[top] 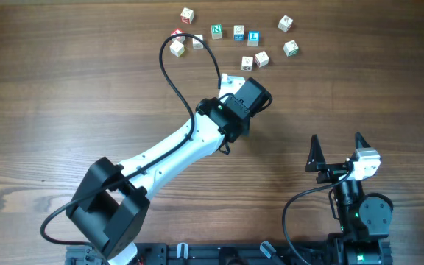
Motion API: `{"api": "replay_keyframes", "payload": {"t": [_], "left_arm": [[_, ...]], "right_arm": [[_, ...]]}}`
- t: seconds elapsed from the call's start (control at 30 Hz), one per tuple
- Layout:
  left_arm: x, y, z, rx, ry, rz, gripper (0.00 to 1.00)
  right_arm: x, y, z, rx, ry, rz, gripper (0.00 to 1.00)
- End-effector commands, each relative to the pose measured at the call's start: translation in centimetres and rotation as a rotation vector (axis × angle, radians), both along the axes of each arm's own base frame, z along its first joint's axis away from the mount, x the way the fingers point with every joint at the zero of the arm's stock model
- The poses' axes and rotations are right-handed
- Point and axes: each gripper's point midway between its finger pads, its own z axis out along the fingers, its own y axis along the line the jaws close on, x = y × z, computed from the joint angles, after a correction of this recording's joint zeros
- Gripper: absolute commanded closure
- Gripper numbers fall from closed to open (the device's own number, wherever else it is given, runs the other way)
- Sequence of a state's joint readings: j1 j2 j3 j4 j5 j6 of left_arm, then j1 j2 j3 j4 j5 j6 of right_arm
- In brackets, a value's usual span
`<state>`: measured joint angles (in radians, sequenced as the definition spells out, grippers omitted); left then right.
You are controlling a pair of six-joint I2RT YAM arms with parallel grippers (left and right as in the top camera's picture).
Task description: Form a tower
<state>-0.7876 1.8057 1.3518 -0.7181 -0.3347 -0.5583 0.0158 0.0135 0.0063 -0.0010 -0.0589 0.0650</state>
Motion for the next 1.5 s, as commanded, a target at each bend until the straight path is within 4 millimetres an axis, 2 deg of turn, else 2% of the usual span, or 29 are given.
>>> {"api": "replay_keyframes", "payload": {"t": [0.0, 0.1, 0.23, 0.43, 0.53, 0.63, 0.73, 0.83, 0.93, 0.97, 1.0, 1.07, 1.13, 1.17, 1.3, 1.47], "left_arm": [[0.3, 1.4, -1.1, 0.043, -0.035, 0.081, 0.82], [0.6, 1.6, -2.4, 0.019, -0.075, 0.113, 0.83], [1.3, 1.0, -1.7, 0.022, -0.148, 0.118, 0.83], [-0.5, -0.9, -0.8, 0.09, -0.226, 0.06, 0.83], [-0.5, 0.0, -0.4, 0.146, -0.26, 0.072, 0.83], [-0.3, 0.3, -0.5, 0.144, -0.249, 0.072, 0.92], [-0.4, 0.1, -0.2, 0.16, -0.241, 0.022, 0.94], [-0.5, -0.1, 1.8, 0.173, -0.255, -0.07, 0.94], [-1.3, 0.5, 6.6, 0.105, -0.311, -0.1, 0.95], [-1.8, 1.1, 7.8, 0.075, -0.337, -0.093, 0.94], [-2.3, 1.7, 8.1, 0.032, -0.355, -0.091, 0.94], [-2.7, 2.2, 6.9, -0.048, -0.357, -0.094, 0.89], [-2.1, 3.2, 4.8, -0.098, -0.365, -0.058, 0.86], [-1.9, 3.2, 4.5, -0.106, -0.367, -0.054, 0.86], [-0.8, 2.5, 3.0, -0.145, -0.354, -0.048, 0.85], [-0.5, 2.1, -1.0, -0.138, -0.285, 0.01, 0.85]], "right_arm": [[0.0, -0.1, 0.1, -0.01, -0.008, -0.003, 0.0], [0.0, -0.1, 0.1, -0.01, -0.008, -0.003, 0.0], [0.0, -0.1, 0.1, -0.011, -0.008, -0.003, 0.0], [0.0, -0.1, 0.1, -0.011, -0.008, -0.003, 0.0], [0.0, -0.1, 0.1, -0.01, -0.008, -0.003, 0.0], [0.0, -0.1, 0.1, -0.01, -0.008, -0.003, 0.0], [0.0, -0.1, 0.1, -0.01, -0.008, -0.003, 0.0], [0.0, -0.1, 0.1, -0.01, -0.008, -0.003, 0.0], [0.0, -0.1, 0.1, -0.01, -0.008, -0.003, 0.0], [0.0, -0.1, 0.1, -0.011, -0.008, -0.003, 0.0], [0.0, -0.1, 0.1, -0.01, -0.008, -0.003, 0.0], [0.0, -0.1, 0.1, -0.01, -0.008, -0.003, 0.0], [0.0, -0.1, 0.1, -0.01, -0.008, -0.003, 0.0], [0.0, -0.1, 0.1, -0.01, -0.008, -0.003, 0.0], [0.0, -0.1, 0.1, -0.01, -0.008, -0.003, 0.0], [0.0, -0.1, 0.1, -0.011, -0.008, -0.003, 0.0]]}}
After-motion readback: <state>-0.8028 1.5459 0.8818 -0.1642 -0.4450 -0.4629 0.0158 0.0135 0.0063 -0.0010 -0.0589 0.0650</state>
